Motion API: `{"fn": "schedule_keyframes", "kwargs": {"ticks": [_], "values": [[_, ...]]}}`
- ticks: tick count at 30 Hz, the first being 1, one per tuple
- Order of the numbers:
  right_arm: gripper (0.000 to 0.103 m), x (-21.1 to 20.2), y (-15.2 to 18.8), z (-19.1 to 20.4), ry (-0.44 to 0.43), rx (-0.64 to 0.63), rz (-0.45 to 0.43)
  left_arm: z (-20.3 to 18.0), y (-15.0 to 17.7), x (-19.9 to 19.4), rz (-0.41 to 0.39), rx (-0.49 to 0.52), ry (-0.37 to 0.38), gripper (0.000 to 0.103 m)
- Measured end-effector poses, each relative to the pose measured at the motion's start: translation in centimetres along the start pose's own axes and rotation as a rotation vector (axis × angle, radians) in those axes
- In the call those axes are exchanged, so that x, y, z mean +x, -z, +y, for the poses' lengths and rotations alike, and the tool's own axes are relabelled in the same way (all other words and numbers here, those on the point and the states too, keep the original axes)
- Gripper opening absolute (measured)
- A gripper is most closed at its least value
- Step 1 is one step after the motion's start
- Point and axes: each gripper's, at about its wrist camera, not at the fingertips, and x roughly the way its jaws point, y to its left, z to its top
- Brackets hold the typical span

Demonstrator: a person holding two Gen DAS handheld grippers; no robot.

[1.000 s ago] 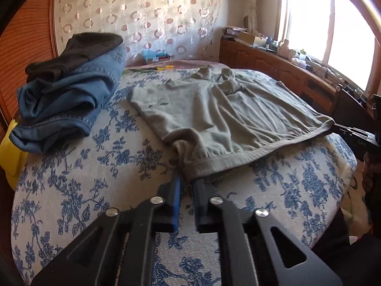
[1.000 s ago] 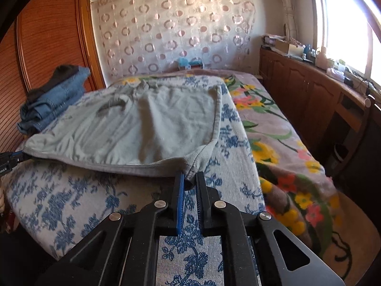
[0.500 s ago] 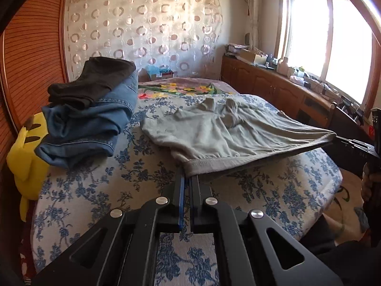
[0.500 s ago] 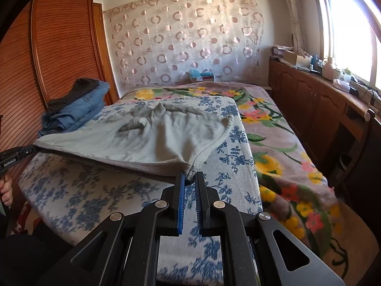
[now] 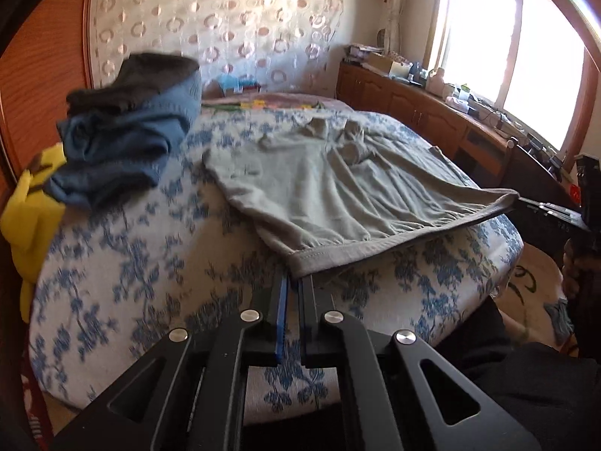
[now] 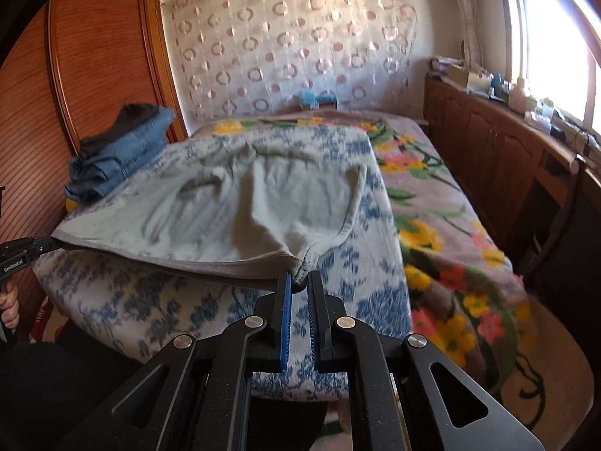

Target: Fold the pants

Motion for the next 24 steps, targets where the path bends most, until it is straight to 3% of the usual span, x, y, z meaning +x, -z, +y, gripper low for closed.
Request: {"fn": "schedule_keyframes", "kwargs": {"ticks": [5, 8, 10, 15, 17, 18, 24], "values": [[0.008, 0.8, 0.9, -0.9, -0.003, 0.006, 0.037, 0.2, 0.4, -0.5, -0.001, 0.003, -0.004, 0.012], [0.008, 0.8, 0.0, -0.8, -0.003, 0.012, 0.049, 0.4, 0.2, -1.1, -0.012, 0.002, -0.020, 0.025], [0.008, 1.1, -0.4, -0.4, 0.004, 0.012, 0.052, 0.7, 0.1, -1.4, -0.024, -0.004, -0.027, 0.044], [0.012, -0.7, -1.1, 0.8, -0.016, 0.022, 0.013, 1.4, -0.4, -1.2, -0.031, -0.008, -0.049, 0.052], [0.012, -0.8, -1.1, 0.9, -0.018, 0.024, -0.001, 1.6, -0.6, -0.8, -0.036, -0.011, -0.051, 0.066], [0.014, -0.9, -1.1, 0.9, -0.024, 0.028, -0.006, 1.7, -0.7, -0.5, -0.037, -0.018, -0.048, 0.078], [0.021, -0.2, -0.7, 0.9, -0.018, 0.039, -0.004, 2.0, -1.1, 1.2, -0.039, -0.031, -0.063, 0.081]]}}
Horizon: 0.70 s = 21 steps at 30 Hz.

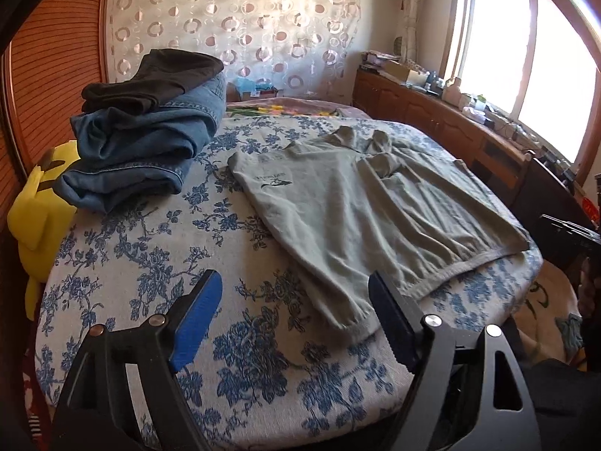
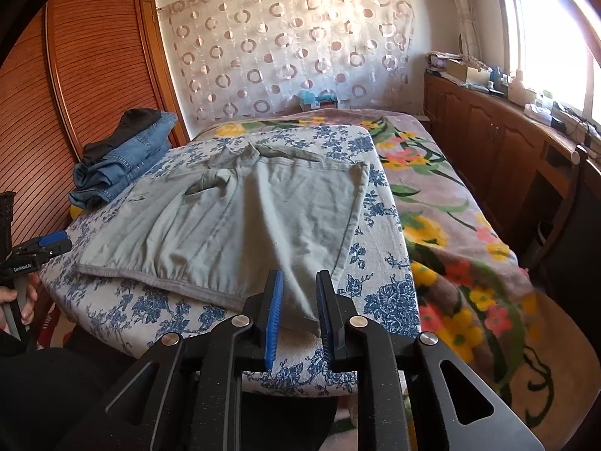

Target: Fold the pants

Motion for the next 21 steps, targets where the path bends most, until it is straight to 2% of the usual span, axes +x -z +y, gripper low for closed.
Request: {"fn": "schedule_keyframes", "kwargs": {"ticks": [6, 21], "values": [[0.028, 1.5, -0.2, -0.3, 0.005, 0.034, 0.014, -0.1, 0.3, 1.5, 0.037, -0.001, -0.013, 0.081], [0.033, 4.7, 0.4, -0.9, 0.038, 0.063, 0.115, 0.0, 1.4, 3.5, 0.116, 0.013, -0.055, 0.081]]}}
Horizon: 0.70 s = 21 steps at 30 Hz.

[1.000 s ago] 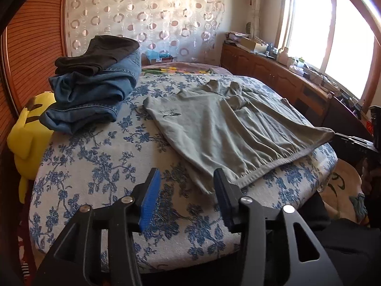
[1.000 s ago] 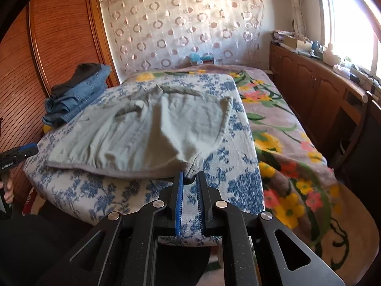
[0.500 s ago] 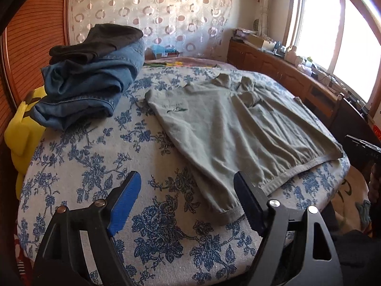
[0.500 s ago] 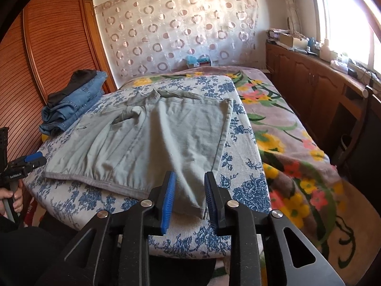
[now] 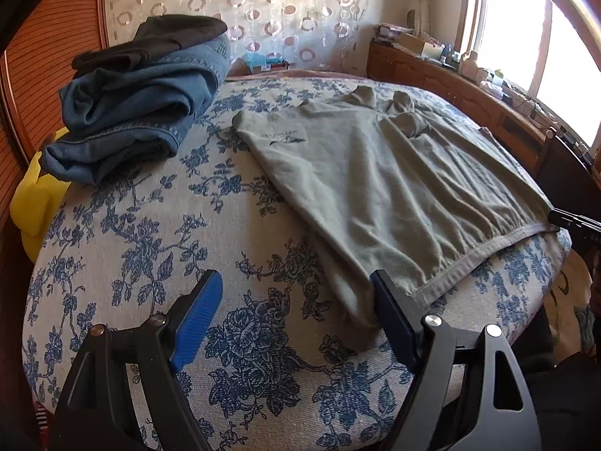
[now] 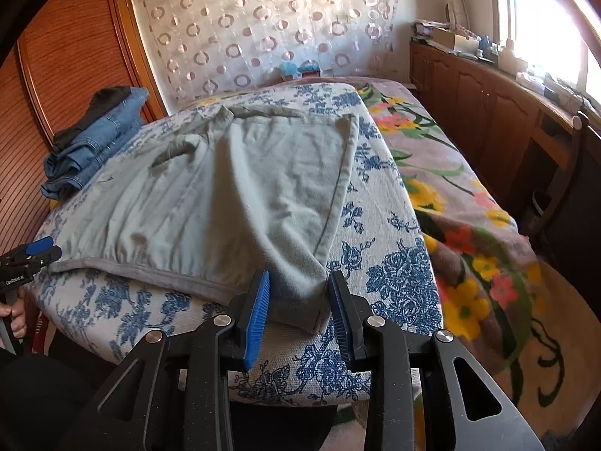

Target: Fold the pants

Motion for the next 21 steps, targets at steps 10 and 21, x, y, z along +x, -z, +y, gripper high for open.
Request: {"fn": "schedule_keyframes", "kwargs": {"ticks": [10, 21], "values": [[0.033, 0.1, -3.0, -0.9, 0.002, 0.009, -0.066, -0.4, 0.2, 0.2, -0.024, 0.022, -0.022, 0.082], [0.004, 4.9, -4.9, -0.3, 0.077, -0.083, 0.000, -0.3, 0.4, 0.1, -0.036, 0.026, -0.017, 0.082]]}}
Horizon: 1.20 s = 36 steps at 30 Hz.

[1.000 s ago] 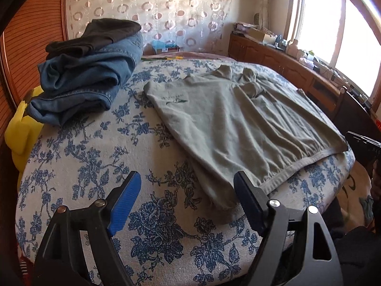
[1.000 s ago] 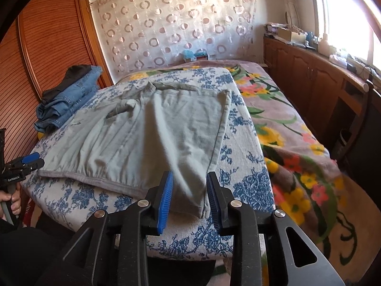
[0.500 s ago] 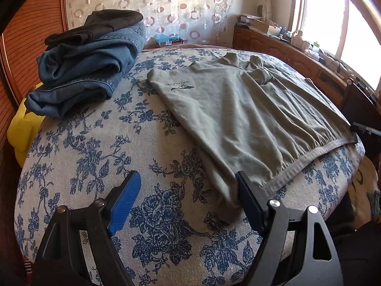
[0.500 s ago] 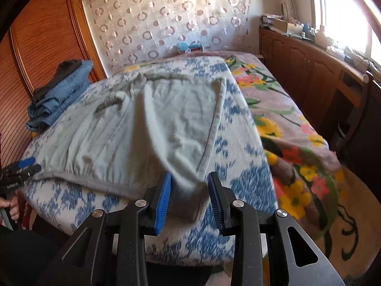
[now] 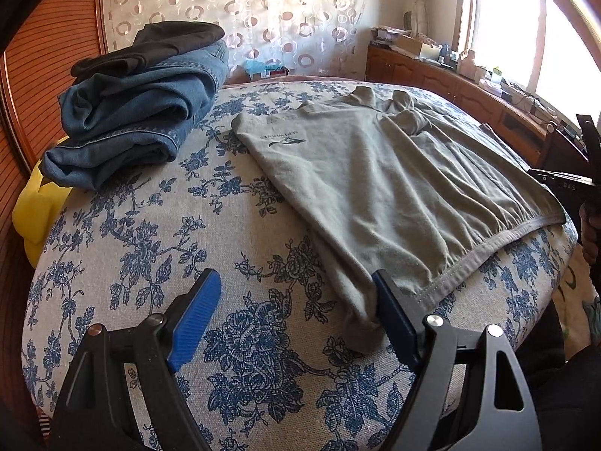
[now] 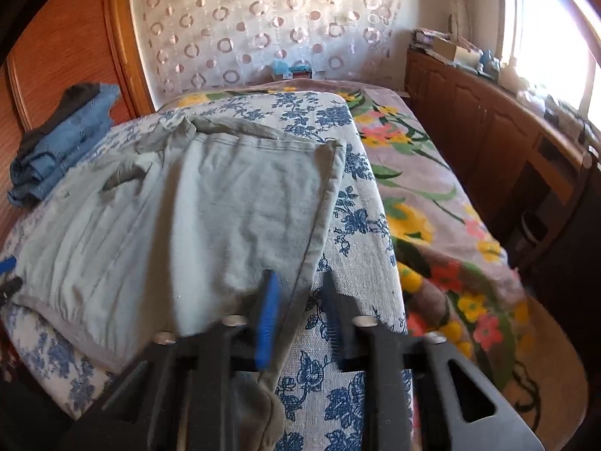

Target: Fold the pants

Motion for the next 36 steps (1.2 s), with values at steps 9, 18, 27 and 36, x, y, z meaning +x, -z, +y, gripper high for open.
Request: {"fn": "schedule_keyframes", "kwargs": {"ticks": [9, 18, 27, 36], "values": [[0.003, 0.0, -0.6, -3.2, 0.030, 0.085, -0.039, 0.0, 0.0, -0.1, -0.003, 0.002, 0.002, 0.083], [0.024, -2.4, 2.2, -1.9, -0.040, 0.096, -0.034, 0.1, -0.1, 0.0, -0.018, 0.002, 0.001, 0.085], [0.033, -4.1, 4.8, -1.2, -0.095, 0.085, 0.011, 0.1, -0.1, 0.1, -0.020, 0.006, 0.000, 0.086], [0.009, -4.3, 3.9, -0.4, -0.108, 0.055, 0.016, 0.1, -0.2, 0.0, -0.008, -0.005, 0.011, 0.086]]}}
